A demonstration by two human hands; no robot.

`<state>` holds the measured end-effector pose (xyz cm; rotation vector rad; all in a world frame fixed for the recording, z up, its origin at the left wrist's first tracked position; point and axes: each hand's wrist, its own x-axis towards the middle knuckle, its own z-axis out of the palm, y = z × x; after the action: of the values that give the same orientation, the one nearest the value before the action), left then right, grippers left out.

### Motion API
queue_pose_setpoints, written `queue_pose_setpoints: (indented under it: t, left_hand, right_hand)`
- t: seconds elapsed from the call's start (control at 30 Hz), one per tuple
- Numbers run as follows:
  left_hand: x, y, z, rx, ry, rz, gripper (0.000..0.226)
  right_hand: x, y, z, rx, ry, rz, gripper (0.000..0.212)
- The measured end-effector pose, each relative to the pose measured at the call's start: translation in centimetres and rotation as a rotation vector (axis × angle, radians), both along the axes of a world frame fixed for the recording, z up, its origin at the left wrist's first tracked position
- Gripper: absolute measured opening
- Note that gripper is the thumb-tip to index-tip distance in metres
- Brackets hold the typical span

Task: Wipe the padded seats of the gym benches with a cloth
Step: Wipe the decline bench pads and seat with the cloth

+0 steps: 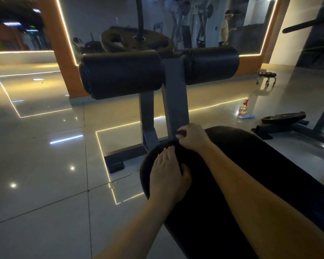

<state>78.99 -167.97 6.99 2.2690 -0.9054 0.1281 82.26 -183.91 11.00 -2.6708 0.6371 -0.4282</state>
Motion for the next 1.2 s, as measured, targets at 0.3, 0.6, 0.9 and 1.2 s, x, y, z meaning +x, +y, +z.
queue_pose_setpoints:
  t: [0.3,0.6,0.9,1.2]
  left_hand:
    - [-0.3,0.9,0.9,-0.209,0.101,0.033,0.065]
    - [-0.6,0.7,0.5,-0.223,0.071,0.047,0.035]
    - [0.0,0.3,0.0,-0.211,-0.026,0.04,0.022]
    - [-0.1,0.7,0.2,-0.137,0.002,-0.005,0.021]
  right_hand:
    - [-1.1,-2.4,1.3,-0.205,0.096,-0.231,0.032]
    - [0.4,1.1,1.1,-0.193,0.149,0.12,0.026]
    - [0.1,-4.1,1.5,-0.434,0.209,-0.109,0.033]
    - [0.3,-3.1,2.0,-0.379,0.186,0.121,0.023]
